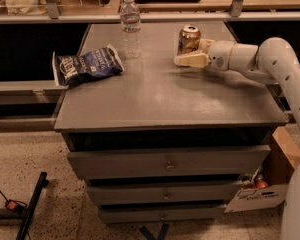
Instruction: Knock orange can over
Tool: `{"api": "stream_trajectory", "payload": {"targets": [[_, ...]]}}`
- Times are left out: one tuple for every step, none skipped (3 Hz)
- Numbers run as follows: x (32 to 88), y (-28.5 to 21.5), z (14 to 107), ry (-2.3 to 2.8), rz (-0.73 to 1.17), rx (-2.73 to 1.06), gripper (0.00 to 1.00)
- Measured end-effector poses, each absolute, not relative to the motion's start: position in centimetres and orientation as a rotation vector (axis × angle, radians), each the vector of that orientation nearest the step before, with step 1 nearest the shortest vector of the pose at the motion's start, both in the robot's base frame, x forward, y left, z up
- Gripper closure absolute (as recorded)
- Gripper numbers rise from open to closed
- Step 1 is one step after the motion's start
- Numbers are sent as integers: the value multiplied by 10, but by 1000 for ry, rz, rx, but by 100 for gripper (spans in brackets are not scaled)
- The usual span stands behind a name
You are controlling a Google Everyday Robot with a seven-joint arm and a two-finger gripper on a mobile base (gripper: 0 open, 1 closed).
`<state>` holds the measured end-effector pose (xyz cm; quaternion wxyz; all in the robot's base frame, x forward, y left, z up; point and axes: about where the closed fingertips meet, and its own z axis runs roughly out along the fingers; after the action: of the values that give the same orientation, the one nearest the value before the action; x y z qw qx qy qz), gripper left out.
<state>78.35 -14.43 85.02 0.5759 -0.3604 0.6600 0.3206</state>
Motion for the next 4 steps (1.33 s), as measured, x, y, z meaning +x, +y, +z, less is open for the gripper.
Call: {"api": "stream_trajectory", "payload": {"targets": [[785, -144, 850, 1542, 755, -821, 46], [786, -146, 853, 1545, 748, -815, 70], [784, -151, 860, 1598, 679, -890, 92], [776, -166, 879, 1692, 534, -1059, 100]]}}
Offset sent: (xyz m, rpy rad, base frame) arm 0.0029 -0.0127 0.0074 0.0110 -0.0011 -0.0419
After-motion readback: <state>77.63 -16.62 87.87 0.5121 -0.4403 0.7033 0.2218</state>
